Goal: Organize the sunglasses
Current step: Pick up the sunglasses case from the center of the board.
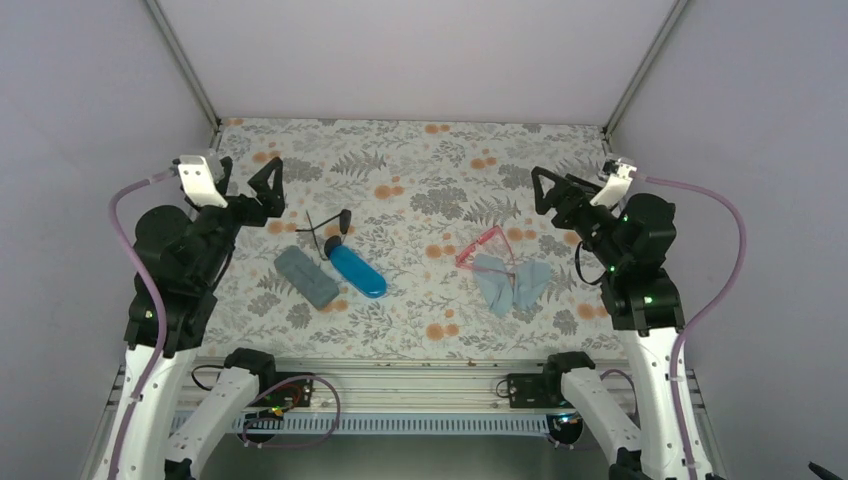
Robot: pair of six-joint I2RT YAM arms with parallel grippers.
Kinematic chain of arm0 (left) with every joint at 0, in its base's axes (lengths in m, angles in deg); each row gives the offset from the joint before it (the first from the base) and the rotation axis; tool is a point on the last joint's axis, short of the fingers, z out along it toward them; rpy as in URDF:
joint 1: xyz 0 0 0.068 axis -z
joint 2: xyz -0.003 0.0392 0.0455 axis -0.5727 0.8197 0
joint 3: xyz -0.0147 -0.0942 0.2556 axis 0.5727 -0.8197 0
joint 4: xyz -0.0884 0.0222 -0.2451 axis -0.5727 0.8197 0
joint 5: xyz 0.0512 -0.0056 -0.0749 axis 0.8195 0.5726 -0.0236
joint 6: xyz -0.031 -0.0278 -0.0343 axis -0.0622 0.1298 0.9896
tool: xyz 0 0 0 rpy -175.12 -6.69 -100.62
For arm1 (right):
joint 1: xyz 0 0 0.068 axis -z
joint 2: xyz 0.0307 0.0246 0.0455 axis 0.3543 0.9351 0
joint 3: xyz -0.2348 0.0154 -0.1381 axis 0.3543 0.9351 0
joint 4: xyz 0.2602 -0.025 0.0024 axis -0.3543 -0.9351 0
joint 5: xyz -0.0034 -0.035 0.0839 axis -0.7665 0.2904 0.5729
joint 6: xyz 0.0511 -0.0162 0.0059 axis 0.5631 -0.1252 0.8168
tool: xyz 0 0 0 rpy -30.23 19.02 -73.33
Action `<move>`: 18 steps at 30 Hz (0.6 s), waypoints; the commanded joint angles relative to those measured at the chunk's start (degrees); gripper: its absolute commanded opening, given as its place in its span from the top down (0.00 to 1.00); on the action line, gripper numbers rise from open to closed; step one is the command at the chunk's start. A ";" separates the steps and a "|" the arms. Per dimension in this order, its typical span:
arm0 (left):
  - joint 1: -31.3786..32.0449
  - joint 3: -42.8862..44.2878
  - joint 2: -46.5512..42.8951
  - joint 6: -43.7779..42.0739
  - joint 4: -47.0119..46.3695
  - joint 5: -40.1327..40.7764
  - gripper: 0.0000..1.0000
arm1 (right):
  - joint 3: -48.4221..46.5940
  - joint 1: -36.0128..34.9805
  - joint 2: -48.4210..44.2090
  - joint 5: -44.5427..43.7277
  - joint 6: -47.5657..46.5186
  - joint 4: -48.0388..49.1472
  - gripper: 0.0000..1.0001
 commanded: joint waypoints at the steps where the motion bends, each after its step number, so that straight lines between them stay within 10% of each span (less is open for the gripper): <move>1: -0.63 -1.97 -0.28 0.64 -3.79 -5.12 0.01 | 1.86 2.36 0.22 10.51 0.27 2.53 0.09; 8: -0.96 -7.96 -3.33 2.45 -8.24 -11.27 0.00 | 5.94 2.19 4.85 17.02 -1.98 3.25 0.16; 18: -1.16 -23.89 -11.89 3.51 -15.32 -21.80 0.00 | 14.28 -16.83 17.27 1.95 0.35 11.42 0.13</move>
